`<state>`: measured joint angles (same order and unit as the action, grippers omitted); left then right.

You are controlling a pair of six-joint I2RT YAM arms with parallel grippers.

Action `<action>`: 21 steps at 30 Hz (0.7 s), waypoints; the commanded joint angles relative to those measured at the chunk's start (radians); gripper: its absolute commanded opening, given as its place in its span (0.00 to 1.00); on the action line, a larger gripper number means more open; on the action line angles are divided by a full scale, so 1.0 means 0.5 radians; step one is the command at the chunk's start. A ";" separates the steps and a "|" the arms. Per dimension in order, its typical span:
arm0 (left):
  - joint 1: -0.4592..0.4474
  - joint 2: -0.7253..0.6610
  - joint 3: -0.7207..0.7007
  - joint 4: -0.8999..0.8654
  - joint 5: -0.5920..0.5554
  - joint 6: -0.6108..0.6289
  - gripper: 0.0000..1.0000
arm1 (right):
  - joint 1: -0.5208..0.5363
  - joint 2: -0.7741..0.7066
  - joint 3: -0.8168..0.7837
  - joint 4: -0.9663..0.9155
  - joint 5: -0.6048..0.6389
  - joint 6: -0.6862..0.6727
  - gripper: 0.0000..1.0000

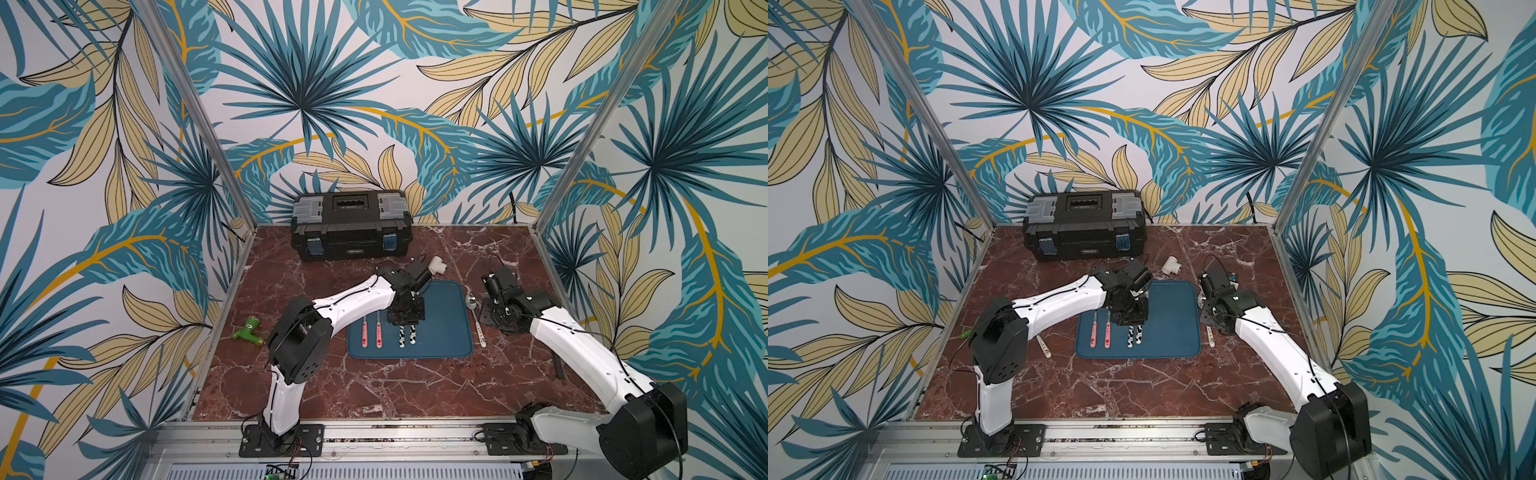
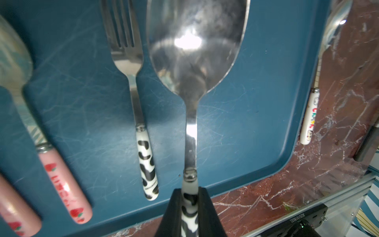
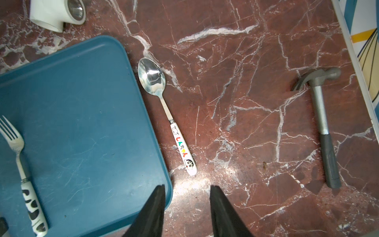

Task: Set the spoon and fork side by side
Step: Place the spoon on the tray.

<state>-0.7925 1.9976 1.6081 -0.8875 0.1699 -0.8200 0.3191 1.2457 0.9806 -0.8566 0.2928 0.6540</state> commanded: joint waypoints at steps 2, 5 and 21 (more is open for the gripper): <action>-0.024 0.104 0.191 0.020 -0.023 -0.105 0.10 | -0.033 -0.043 -0.065 0.050 -0.048 -0.052 0.43; -0.041 0.174 0.274 -0.043 -0.061 -0.121 0.10 | -0.052 -0.054 -0.085 0.062 -0.070 -0.072 0.43; -0.037 0.307 0.297 -0.022 -0.103 -0.139 0.10 | -0.129 -0.071 -0.129 0.092 -0.144 -0.134 0.43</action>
<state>-0.8108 2.1277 1.6917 -0.8993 0.1303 -0.8822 0.2607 1.2266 0.9417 -0.8154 0.2333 0.6006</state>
